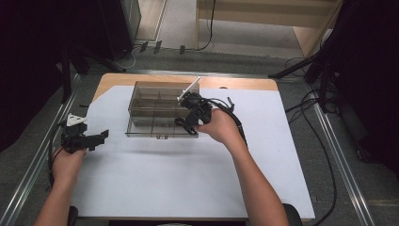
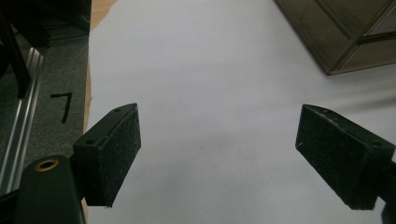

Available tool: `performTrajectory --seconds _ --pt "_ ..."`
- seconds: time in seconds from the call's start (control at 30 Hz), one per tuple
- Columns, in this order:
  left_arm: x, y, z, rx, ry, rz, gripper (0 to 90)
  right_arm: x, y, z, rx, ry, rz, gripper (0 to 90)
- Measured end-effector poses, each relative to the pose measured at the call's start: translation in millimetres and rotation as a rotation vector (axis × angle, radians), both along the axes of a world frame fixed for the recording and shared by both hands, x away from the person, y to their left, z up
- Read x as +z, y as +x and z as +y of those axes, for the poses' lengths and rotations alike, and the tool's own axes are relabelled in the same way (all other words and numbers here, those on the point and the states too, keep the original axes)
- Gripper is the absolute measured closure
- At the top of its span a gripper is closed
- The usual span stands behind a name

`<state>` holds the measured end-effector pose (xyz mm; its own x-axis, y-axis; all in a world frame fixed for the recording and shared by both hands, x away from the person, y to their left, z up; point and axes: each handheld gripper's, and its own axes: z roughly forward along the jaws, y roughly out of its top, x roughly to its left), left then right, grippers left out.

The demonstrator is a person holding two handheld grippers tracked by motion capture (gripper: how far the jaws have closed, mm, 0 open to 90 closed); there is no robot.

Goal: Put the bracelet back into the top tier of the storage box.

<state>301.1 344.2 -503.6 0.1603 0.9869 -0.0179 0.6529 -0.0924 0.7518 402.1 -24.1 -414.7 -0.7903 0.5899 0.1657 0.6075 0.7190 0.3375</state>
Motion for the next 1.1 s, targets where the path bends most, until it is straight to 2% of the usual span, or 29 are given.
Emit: performTrajectory --seconds 0.27,0.5,0.9,1.1 --pt "0.2 1.7 -1.0 -0.007 -0.002 -0.003 15.3 -4.1 0.1 -0.2 -0.004 -0.005 0.0 76.6" --pt "0.9 1.1 -0.8 -0.003 -0.003 -0.007 15.3 -8.4 -0.3 3.3 0.003 -0.028 -0.005 75.9" --pt "0.4 1.5 -1.9 -0.01 0.0 0.0 15.3 -10.3 0.3 2.9 0.006 -0.024 0.001 74.7" --pt "0.4 1.5 -1.4 -0.013 -0.002 0.0 15.3 -10.2 0.6 3.2 0.004 -0.016 0.013 69.0"
